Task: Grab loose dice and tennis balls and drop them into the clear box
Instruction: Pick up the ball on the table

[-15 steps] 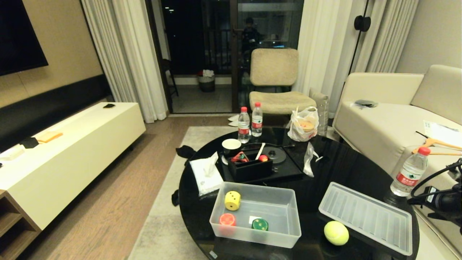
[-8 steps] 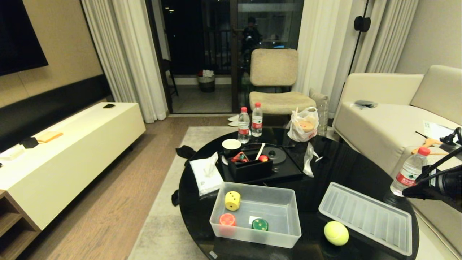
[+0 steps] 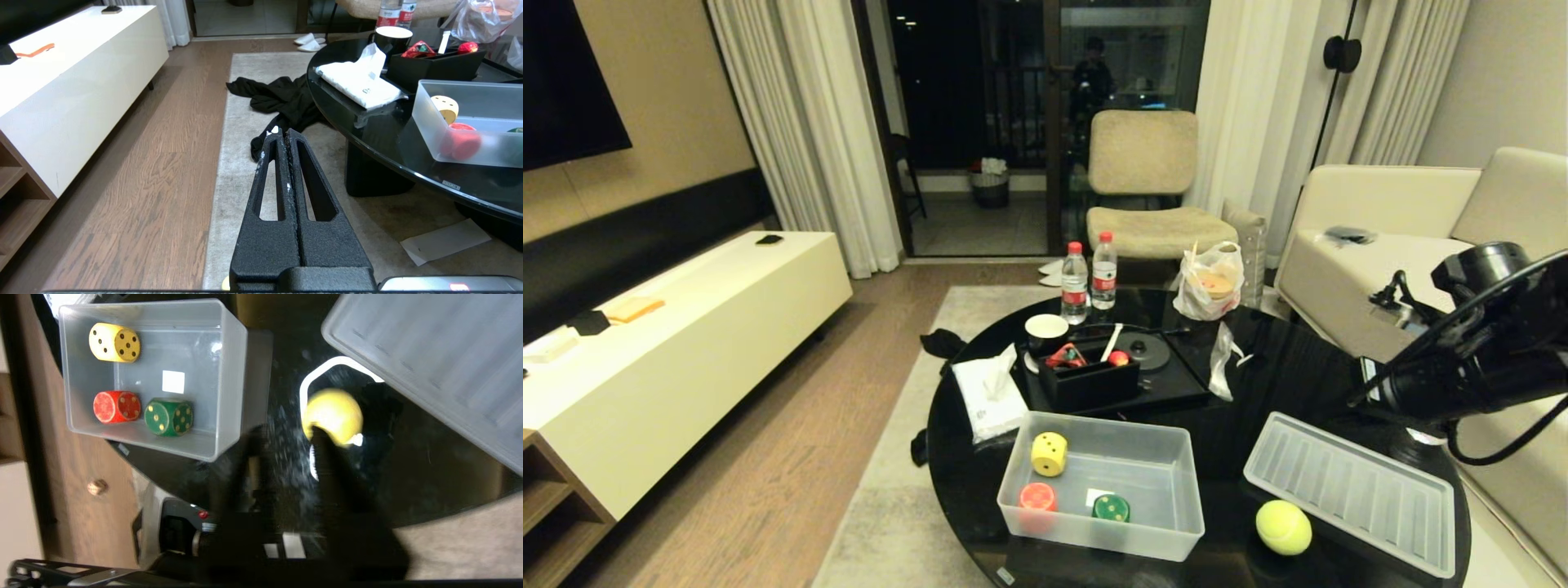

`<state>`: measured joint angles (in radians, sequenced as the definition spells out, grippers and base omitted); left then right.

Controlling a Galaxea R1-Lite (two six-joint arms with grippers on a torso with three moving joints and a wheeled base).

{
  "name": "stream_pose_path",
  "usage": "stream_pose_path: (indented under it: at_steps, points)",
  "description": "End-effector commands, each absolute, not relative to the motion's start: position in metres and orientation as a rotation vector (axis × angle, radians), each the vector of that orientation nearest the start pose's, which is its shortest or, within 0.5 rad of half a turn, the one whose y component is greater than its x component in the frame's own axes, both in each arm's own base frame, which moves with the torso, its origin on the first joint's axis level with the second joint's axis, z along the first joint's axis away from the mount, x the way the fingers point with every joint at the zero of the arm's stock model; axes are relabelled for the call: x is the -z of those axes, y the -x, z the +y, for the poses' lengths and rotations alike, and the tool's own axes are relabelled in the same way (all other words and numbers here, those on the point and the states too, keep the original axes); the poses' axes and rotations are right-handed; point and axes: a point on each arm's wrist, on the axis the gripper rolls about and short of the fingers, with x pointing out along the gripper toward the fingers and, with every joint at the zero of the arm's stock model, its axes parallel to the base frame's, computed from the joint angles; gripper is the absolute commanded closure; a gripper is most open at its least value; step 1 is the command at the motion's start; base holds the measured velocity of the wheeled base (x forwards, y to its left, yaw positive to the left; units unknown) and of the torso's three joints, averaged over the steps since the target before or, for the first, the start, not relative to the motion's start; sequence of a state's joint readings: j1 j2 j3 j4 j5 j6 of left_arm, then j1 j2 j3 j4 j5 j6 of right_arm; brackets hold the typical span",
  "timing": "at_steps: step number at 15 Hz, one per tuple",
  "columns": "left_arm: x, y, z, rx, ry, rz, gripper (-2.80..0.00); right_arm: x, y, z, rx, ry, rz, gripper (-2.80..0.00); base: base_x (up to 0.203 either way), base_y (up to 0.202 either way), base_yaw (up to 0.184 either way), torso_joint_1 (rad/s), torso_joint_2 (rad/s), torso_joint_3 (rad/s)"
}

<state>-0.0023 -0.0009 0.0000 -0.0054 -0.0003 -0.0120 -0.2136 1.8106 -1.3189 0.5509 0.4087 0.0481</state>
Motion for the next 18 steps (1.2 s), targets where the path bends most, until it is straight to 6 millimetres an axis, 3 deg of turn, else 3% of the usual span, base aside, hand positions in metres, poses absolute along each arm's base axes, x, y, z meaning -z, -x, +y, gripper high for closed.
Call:
stream_pose_path:
  at_steps: [1, 4, 10, 18]
  points:
    - [-0.076, 0.023, 0.000, 0.003, 0.011, -0.006, 0.00, -0.180, -0.329, -0.051, -0.157, -0.345, 1.062, -2.80, 0.000, 0.000, 0.000, 0.000, 0.00, 0.000]
    - [-0.076, 0.023, 0.000, 0.002, 0.011, -0.006, 0.00, -0.177, -0.347, -0.043, -0.122, -0.273, 1.162, -2.80, 0.000, 0.000, 0.000, 0.000, 0.00, 0.000]
    - [-0.076, 0.023, 0.000, 0.002, 0.009, -0.003, 0.00, -0.126, -0.369, -0.040, -0.091, -0.235, 1.318, -2.80, 0.000, 0.000, 0.000, 0.000, 0.00, 0.000]
    - [-0.076, 0.023, 0.000, 0.002, 0.011, -0.005, 0.00, -0.088, -0.379, -0.041, -0.062, -0.225, 1.420, -2.80, 0.000, 0.000, 0.000, 0.000, 0.00, 0.000]
